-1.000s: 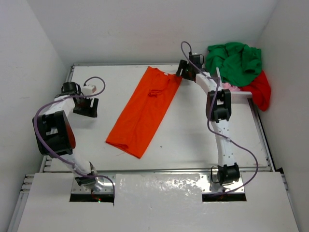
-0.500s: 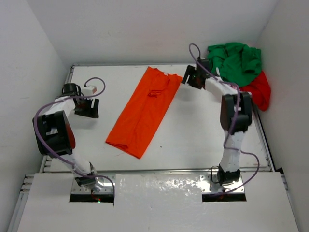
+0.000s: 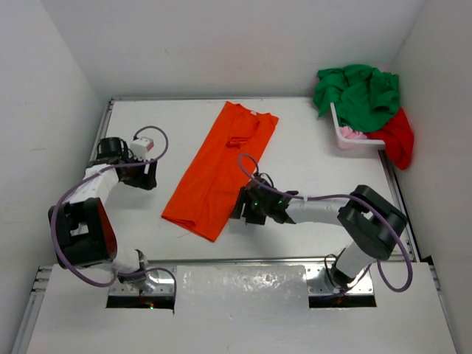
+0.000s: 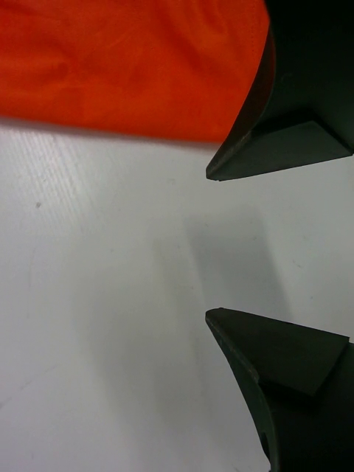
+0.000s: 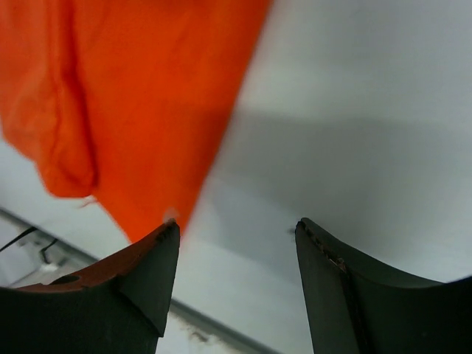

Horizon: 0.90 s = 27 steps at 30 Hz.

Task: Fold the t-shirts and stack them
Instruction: Rotate the tshirt 90 degrees

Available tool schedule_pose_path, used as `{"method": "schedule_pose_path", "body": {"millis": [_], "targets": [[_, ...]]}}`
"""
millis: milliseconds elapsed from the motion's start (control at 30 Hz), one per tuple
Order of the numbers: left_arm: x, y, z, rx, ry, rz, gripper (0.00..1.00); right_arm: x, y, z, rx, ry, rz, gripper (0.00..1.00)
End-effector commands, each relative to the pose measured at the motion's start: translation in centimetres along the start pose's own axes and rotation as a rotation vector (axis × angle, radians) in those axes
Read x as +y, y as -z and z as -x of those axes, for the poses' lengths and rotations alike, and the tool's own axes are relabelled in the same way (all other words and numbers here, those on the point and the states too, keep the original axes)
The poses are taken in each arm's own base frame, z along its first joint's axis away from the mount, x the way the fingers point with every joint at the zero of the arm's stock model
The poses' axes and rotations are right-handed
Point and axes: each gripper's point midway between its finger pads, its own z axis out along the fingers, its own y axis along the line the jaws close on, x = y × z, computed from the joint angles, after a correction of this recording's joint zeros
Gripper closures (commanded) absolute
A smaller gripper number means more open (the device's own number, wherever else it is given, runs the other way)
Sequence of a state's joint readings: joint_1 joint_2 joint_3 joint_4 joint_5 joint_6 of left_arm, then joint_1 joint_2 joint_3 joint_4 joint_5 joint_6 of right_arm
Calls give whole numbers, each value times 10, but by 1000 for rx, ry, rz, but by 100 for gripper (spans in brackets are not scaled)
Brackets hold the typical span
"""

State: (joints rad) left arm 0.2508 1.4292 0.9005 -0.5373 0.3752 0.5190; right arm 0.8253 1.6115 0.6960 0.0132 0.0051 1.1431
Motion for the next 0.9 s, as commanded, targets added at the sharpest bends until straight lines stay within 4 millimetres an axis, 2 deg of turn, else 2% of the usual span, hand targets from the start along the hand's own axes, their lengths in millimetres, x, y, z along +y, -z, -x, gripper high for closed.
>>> {"method": "schedule_pose_path", "body": {"millis": [0, 67, 200, 333, 533, 567, 633, 667, 700, 733, 867], "targets": [[-12, -4, 8, -44, -89, 18, 31, 37, -4, -1, -67, -140, 93, 39], [-21, -10, 1, -16, -131, 39, 31, 37, -8, -20, -36, -188, 98, 40], [-34, -11, 4, -41, -140, -9, 31, 55, -27, -57, 75, -195, 110, 40], [-35, -10, 10, -61, -143, -11, 31, 45, -35, -84, 145, -227, 56, 43], [-34, -7, 16, -73, -155, -14, 31, 44, -45, -89, 158, -266, 55, 58], [-33, -6, 18, -77, -162, -12, 31, 43, -45, -89, 158, -272, 51, 69], [-33, -4, 20, -79, -166, -11, 31, 36, -44, -90, 147, -303, 52, 82], [-33, -4, 21, -81, -167, -11, 31, 34, -43, -90, 142, -315, 55, 92], [-33, -4, 22, -83, -165, -13, 31, 26, -43, -91, 138, -331, 40, 97], [-34, -3, 23, -84, -164, -14, 31, 25, -43, -90, 134, -337, 42, 100], [-36, -1, 24, -88, -169, -21, 32, 15, -36, -78, 104, -341, 66, 100]]}}
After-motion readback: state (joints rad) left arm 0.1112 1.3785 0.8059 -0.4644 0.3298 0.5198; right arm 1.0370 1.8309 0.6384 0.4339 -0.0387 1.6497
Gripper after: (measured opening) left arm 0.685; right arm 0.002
